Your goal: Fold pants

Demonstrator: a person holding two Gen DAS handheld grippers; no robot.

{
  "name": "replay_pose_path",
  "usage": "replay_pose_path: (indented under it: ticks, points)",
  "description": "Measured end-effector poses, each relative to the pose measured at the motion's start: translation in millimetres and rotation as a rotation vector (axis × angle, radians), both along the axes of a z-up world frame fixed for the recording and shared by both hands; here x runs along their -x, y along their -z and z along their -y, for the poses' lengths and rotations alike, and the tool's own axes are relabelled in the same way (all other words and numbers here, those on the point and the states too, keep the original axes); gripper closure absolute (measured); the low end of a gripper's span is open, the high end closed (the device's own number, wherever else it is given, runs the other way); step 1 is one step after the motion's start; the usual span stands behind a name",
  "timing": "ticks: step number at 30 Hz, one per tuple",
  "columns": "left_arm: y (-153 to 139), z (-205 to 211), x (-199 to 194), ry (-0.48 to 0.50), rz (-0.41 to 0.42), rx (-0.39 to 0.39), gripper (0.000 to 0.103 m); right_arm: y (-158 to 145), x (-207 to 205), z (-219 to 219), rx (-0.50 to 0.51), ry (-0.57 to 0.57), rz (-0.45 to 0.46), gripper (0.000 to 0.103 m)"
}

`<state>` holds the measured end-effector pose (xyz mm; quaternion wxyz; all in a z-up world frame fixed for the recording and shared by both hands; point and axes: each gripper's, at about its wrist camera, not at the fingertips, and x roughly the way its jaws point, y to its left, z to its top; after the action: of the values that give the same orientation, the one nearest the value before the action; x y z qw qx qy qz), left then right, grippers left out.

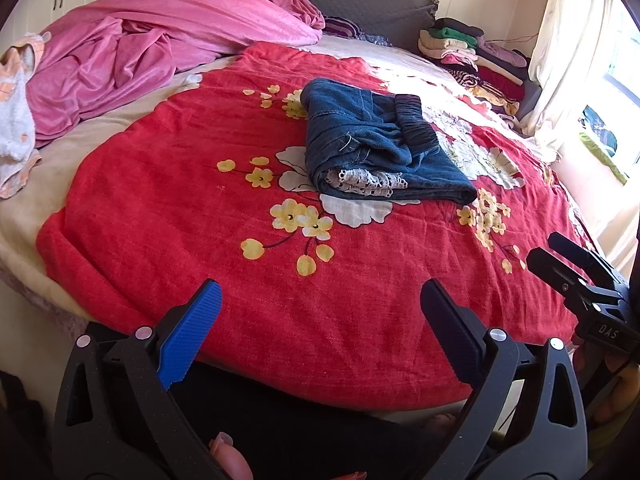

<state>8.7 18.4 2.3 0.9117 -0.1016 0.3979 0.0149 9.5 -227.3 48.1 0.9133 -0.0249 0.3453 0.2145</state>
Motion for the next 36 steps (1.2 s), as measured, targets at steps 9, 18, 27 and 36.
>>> replay_pose_path:
  ticks: [9, 18, 27, 36]
  points:
    - [0, 1, 0, 0.000, -0.001, -0.002, 0.010, 0, 0, 0, 0.002, 0.000, 0.000, 0.005]
    - [7, -4, 0, -0.016, -0.030, -0.023, 0.010, 4, -3, 0, 0.010, 0.003, -0.026, 0.005]
    - [2, -24, -7, -0.032, -0.032, -0.010, 0.010, 12, -30, 33, 0.075, 0.137, -0.061, 0.005]
    - [-17, -161, -75, -0.301, -0.079, -0.133, 0.010, 4, -113, 207, 0.092, 0.547, -0.090, 0.005]
